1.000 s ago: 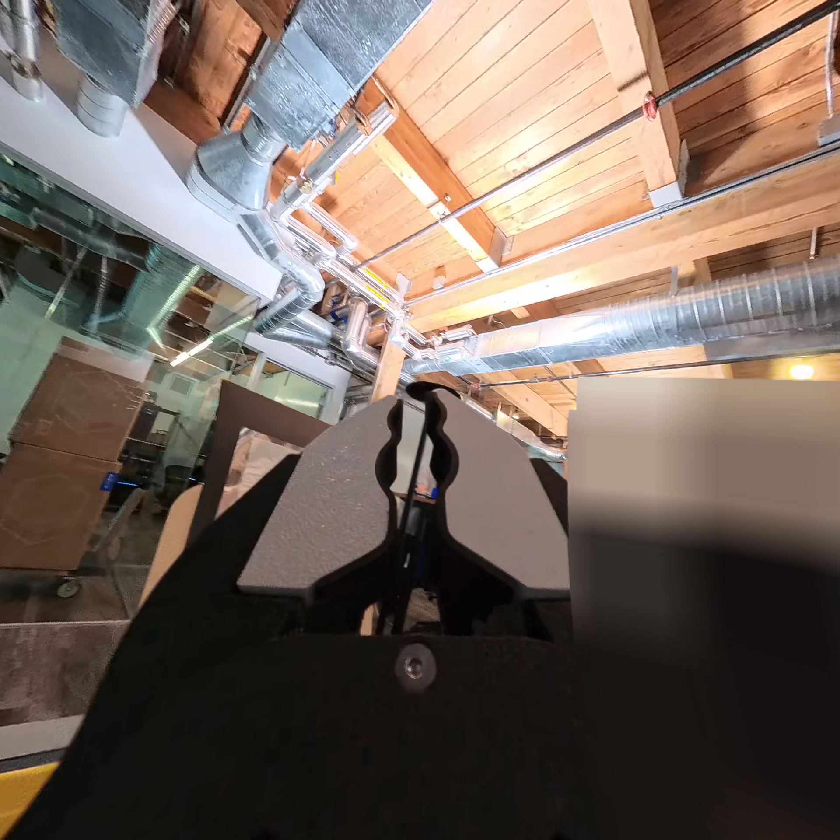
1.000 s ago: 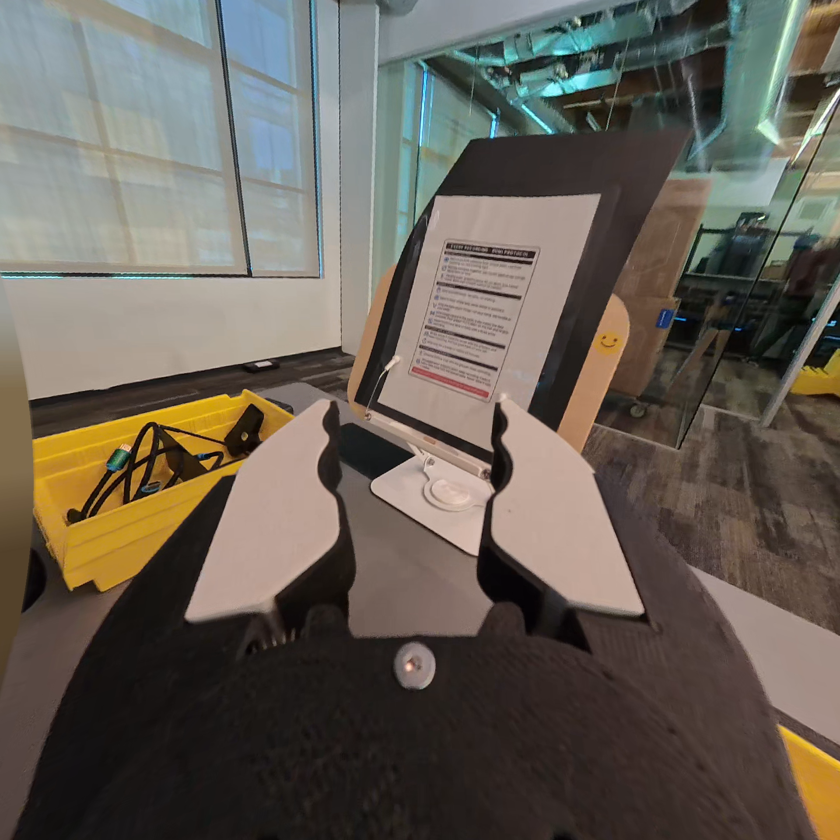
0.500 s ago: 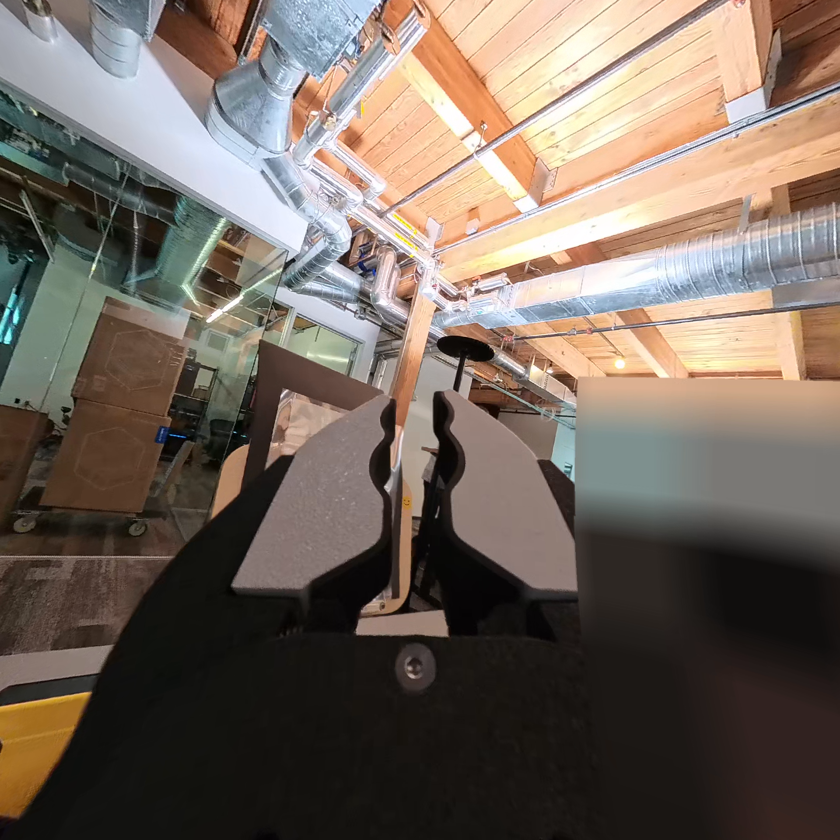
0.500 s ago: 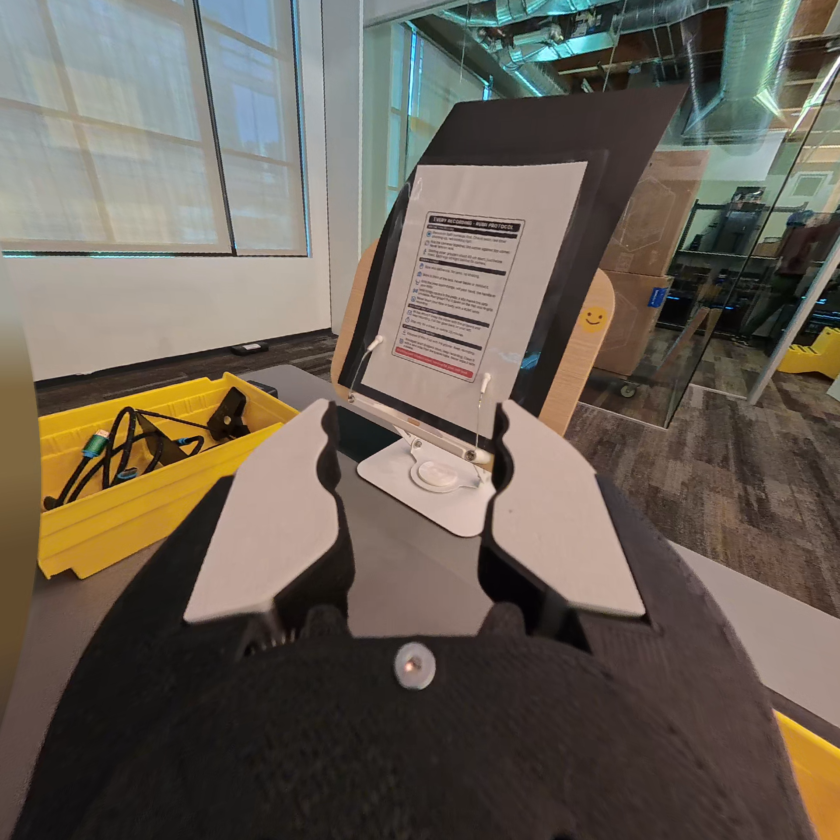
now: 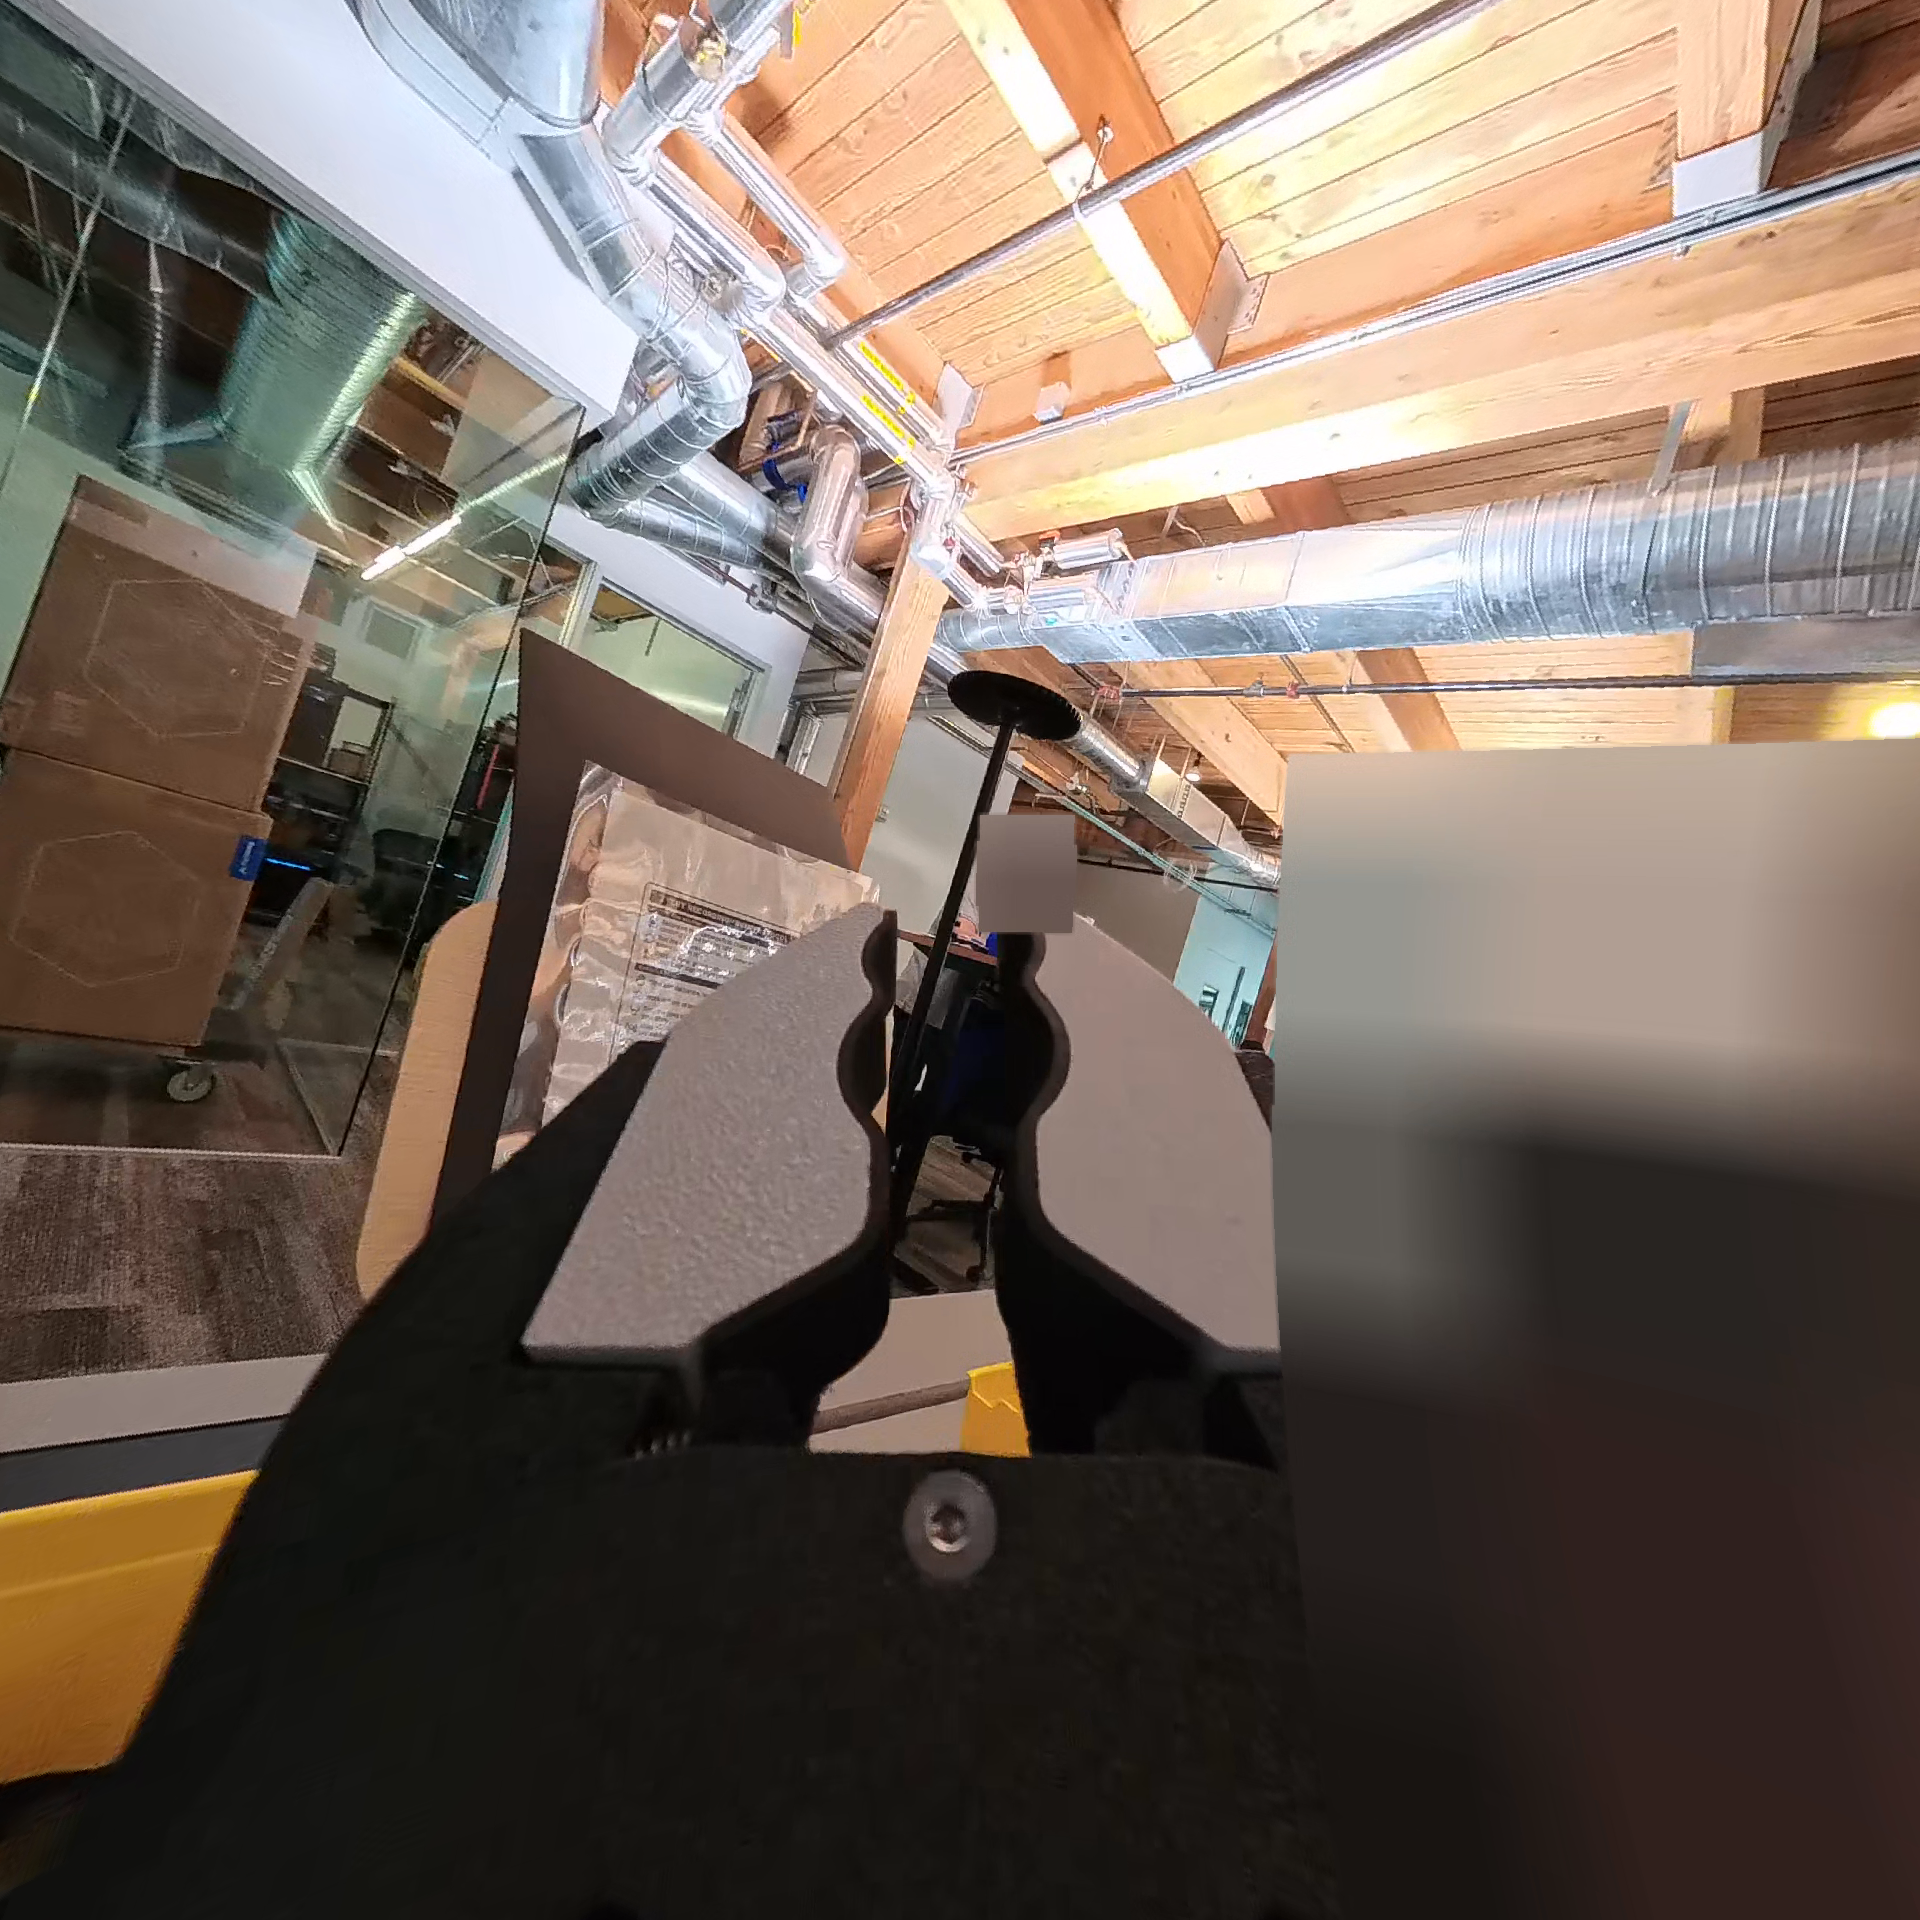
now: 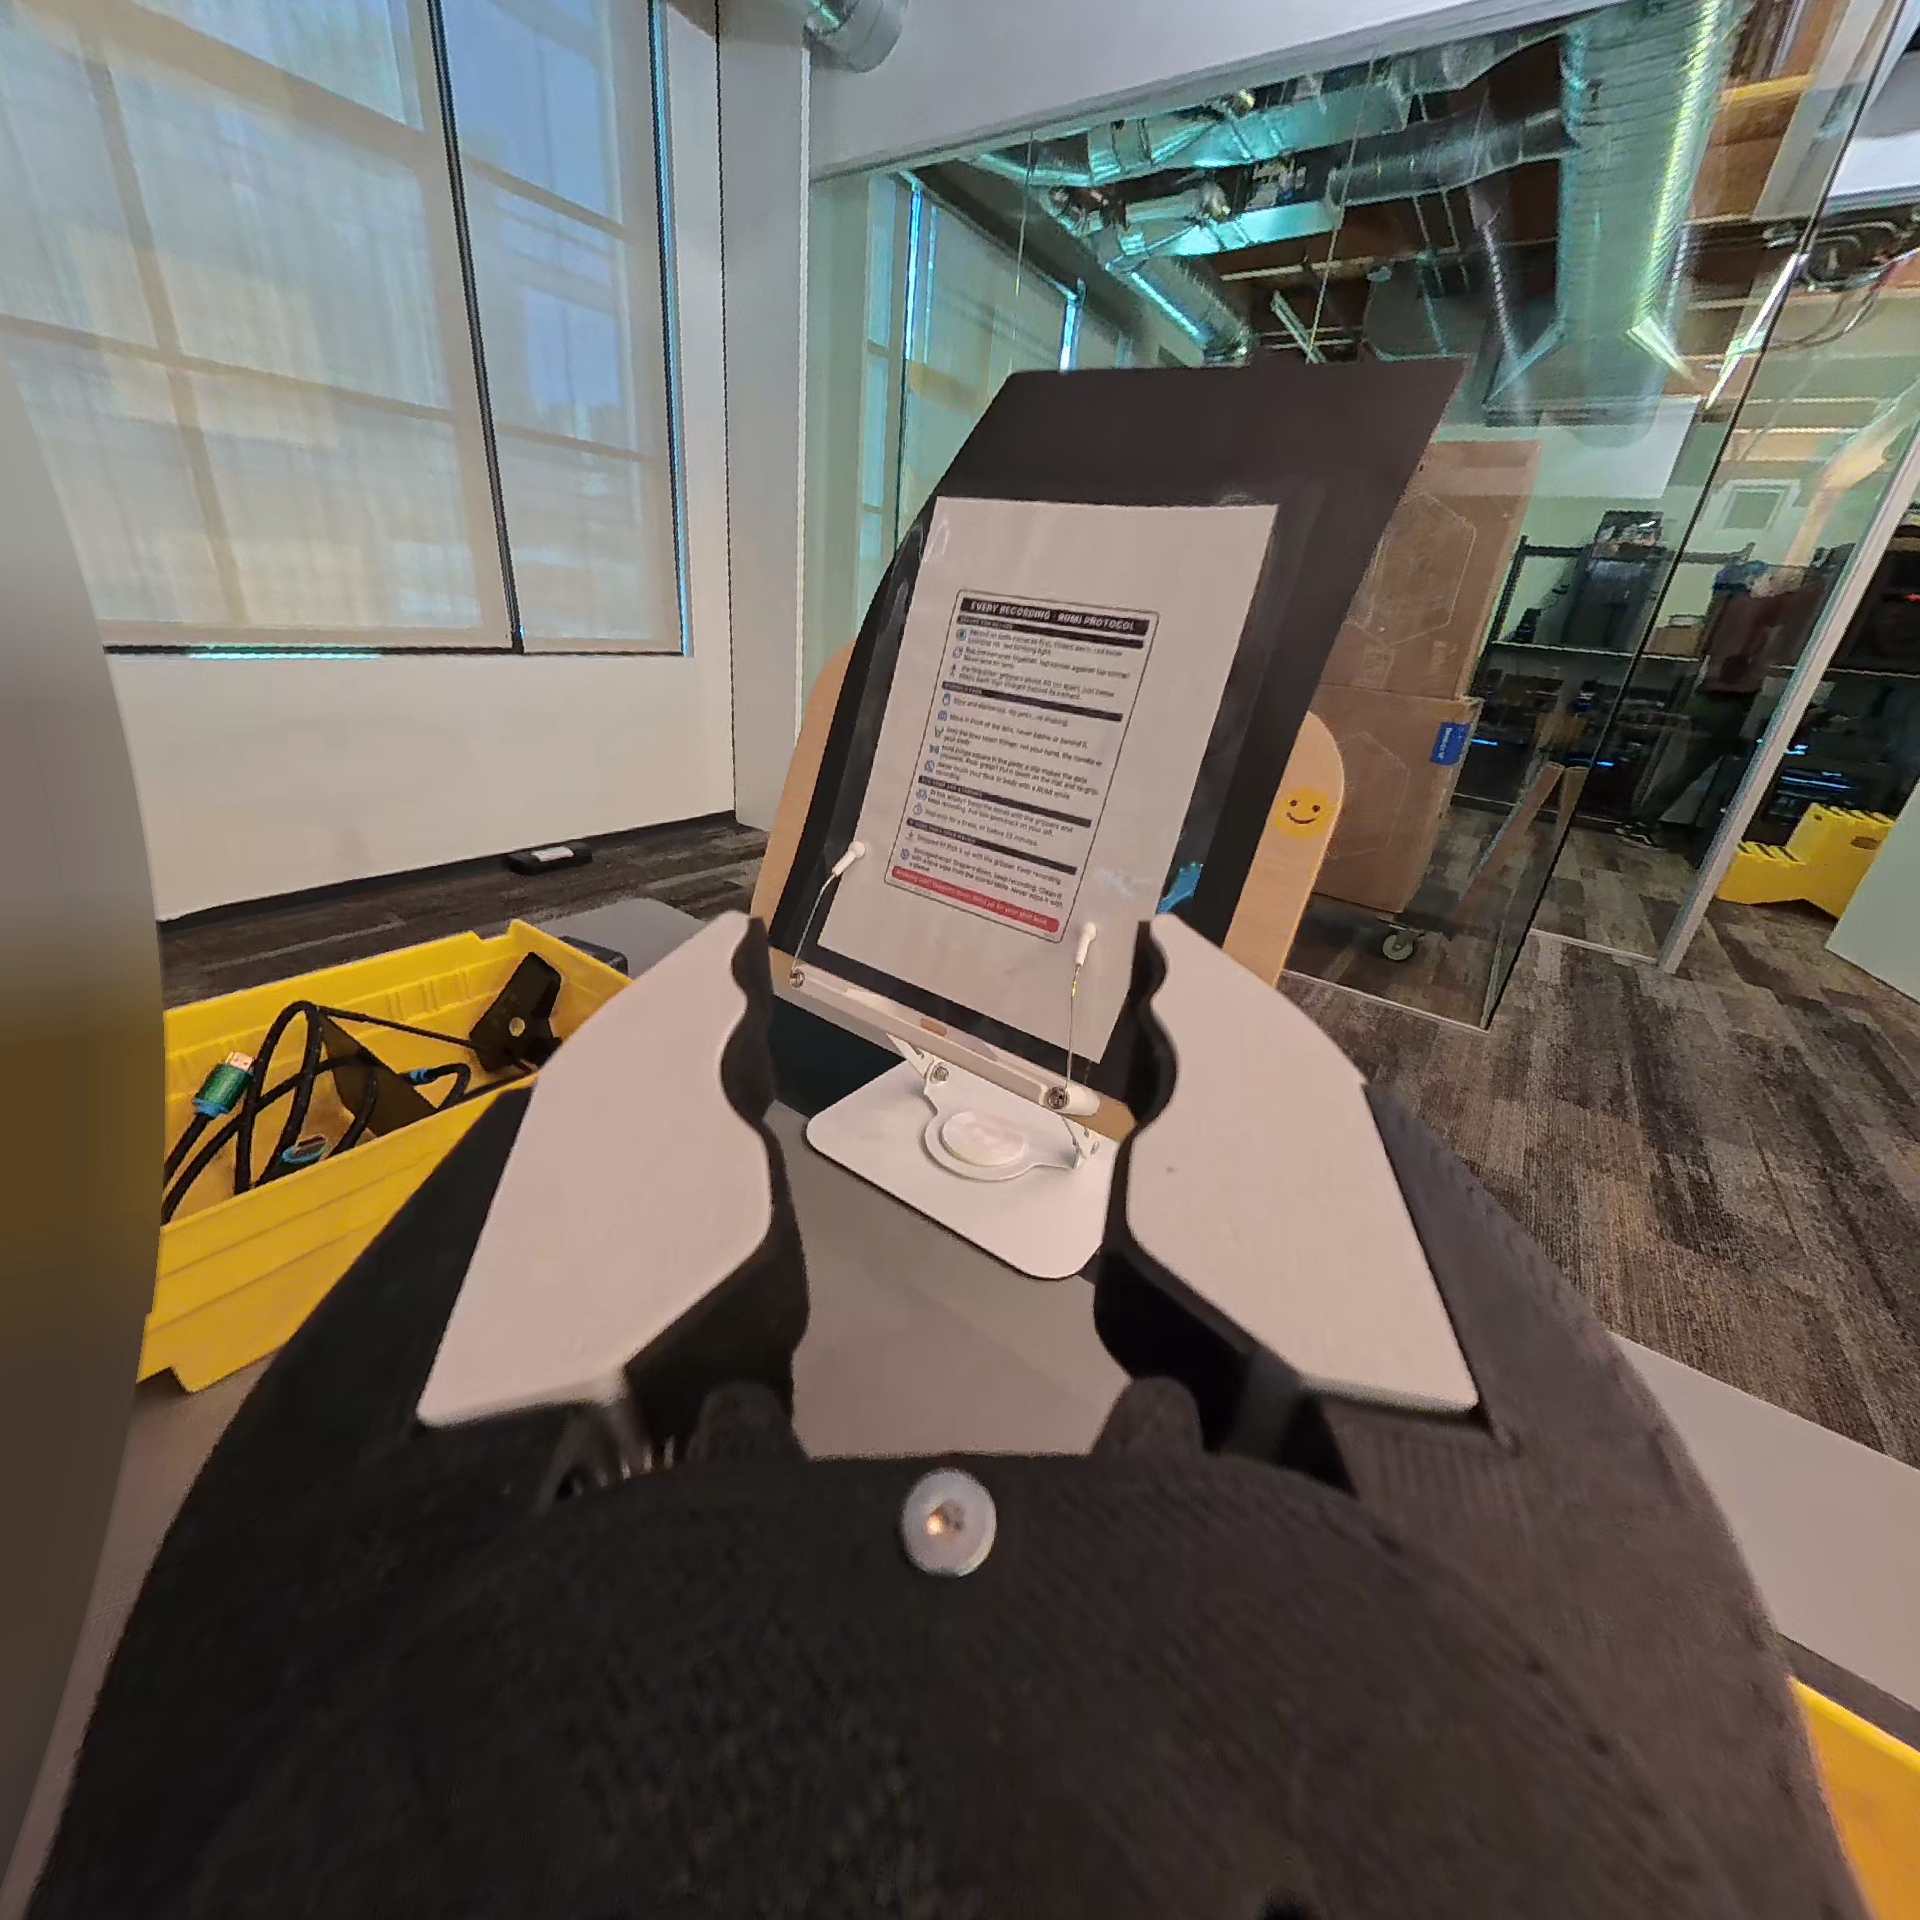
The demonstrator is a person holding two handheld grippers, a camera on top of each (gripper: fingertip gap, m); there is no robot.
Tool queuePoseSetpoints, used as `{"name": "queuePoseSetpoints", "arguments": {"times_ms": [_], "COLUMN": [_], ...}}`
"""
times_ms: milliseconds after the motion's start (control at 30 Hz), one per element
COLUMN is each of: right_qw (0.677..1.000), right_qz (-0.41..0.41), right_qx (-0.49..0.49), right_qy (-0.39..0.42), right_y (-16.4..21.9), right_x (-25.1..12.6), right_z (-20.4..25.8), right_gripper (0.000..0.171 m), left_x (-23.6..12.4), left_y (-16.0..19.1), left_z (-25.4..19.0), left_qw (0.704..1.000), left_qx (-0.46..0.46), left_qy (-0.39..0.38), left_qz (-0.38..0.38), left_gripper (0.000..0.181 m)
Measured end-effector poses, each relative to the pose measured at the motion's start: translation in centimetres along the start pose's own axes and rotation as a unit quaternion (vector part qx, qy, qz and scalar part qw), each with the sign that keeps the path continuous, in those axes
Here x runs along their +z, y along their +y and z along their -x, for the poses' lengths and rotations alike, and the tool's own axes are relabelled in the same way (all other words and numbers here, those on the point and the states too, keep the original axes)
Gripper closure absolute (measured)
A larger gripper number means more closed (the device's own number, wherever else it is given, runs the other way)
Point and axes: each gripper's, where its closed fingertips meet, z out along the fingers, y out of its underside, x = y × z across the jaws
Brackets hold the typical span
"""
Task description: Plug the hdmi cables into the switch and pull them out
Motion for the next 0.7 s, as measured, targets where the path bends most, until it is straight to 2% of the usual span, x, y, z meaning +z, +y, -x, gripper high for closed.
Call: {"name": "queuePoseSetpoints", "arguments": {"times_ms": [33,267,700], "right_qw": [1.0,1.0,0.999], "right_qz": [-0.002,-0.015,0.01], "right_qx": [0.003,0.011,0.022], "right_qy": [0.002,0.015,0.024], "right_y": [-0.2,-1.1,0.3], "right_x": [-0.2,-1.1,-0.5], "right_z": [-0.1,-1.0,-1.5], "right_gripper": [0.104,0.104,0.102], "left_x": [-0.1,-0.5,-1.4], "left_y": [-0.1,-0.6,-1.9], "left_z": [-0.2,-1.3,-1.8], "left_qw": [1.0,1.0,0.999], "left_qx": [-0.003,0.008,0.007], "left_qy": [0.005,0.013,0.022], "left_qz": [-0.003,-0.008,-0.031], "left_gripper": [0.164,0.164,0.165]}}
